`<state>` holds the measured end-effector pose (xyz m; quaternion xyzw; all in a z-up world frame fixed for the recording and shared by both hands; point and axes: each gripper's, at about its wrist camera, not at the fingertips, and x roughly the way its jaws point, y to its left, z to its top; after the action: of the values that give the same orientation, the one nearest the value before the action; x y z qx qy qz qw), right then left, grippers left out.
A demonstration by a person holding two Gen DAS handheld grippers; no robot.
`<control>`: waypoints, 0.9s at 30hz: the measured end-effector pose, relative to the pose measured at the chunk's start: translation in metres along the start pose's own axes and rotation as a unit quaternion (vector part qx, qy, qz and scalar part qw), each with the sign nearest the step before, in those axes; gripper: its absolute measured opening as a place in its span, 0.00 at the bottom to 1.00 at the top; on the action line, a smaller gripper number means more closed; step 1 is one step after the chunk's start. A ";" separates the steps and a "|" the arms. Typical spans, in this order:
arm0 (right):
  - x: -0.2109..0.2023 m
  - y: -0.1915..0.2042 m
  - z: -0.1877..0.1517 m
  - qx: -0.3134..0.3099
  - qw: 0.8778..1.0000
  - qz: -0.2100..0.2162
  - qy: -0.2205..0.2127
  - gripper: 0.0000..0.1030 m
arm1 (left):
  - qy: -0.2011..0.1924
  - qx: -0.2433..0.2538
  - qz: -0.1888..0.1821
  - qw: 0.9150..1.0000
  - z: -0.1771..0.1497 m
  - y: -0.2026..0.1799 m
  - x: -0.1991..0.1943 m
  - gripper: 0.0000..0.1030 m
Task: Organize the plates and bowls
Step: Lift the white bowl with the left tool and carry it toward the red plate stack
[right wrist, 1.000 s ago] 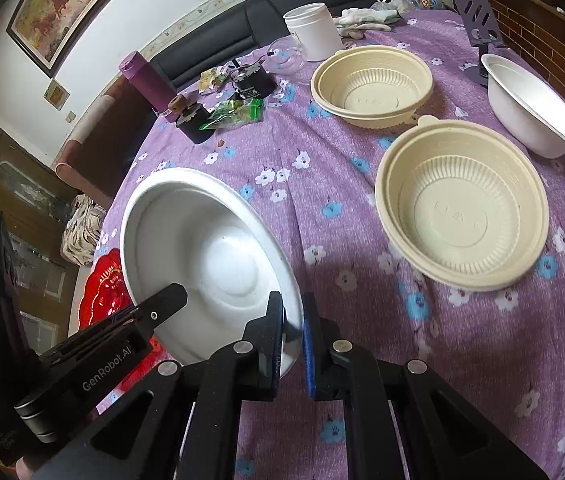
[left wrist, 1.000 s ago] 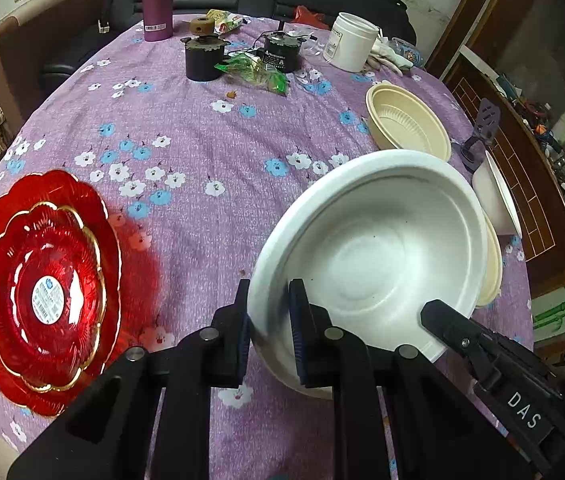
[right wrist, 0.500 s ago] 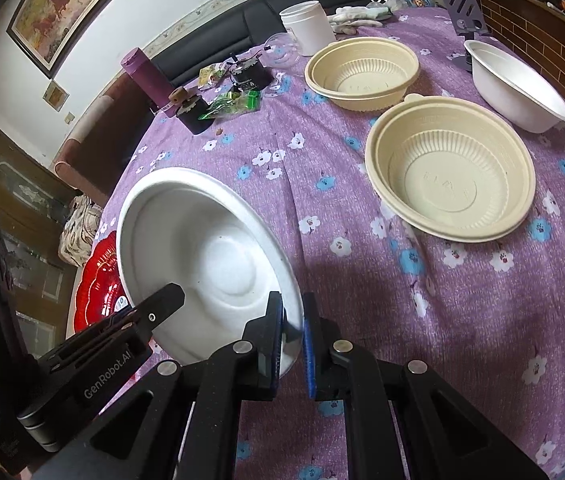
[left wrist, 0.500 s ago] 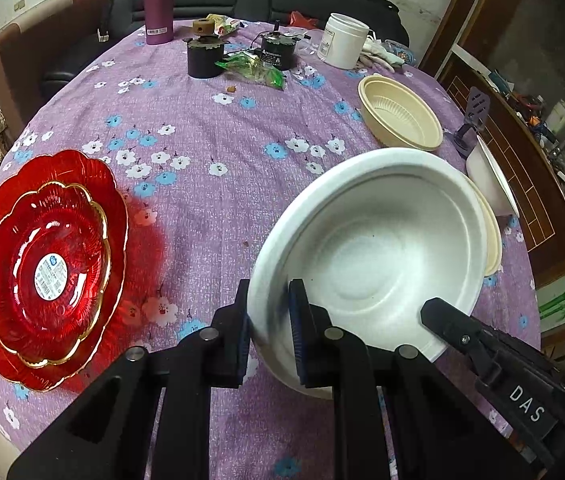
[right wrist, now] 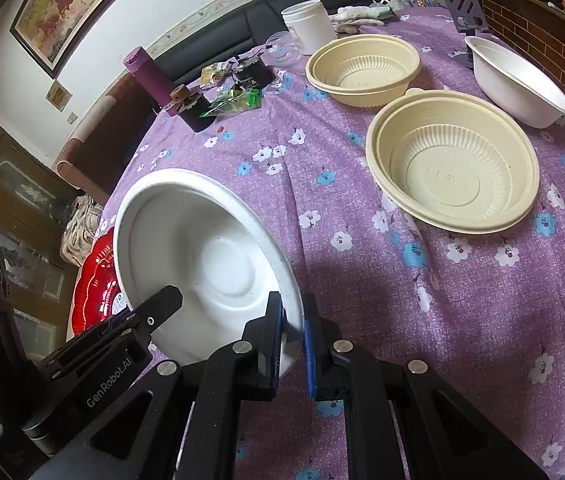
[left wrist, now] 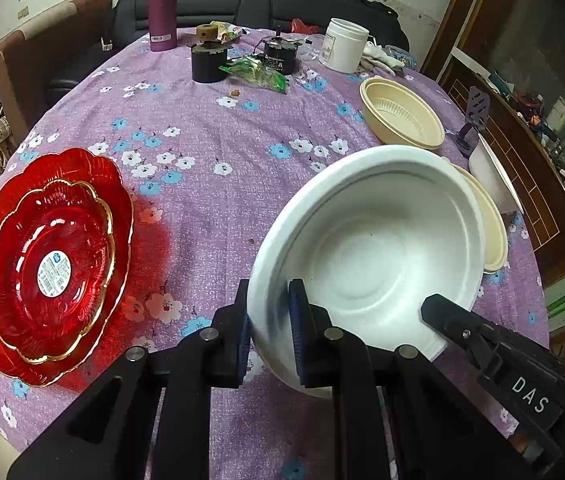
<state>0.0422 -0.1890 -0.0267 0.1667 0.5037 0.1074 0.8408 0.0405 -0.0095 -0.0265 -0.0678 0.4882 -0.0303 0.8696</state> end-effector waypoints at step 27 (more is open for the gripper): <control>0.000 0.021 0.000 -0.026 0.999 0.017 -0.017 0.09 | -0.040 -0.009 0.010 0.999 -0.006 0.016 -0.018 0.15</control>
<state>0.0415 -0.1702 -0.0186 0.1550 0.4831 0.1323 0.8515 0.0260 0.0079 -0.0171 -0.0718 0.4536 -0.0142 0.8882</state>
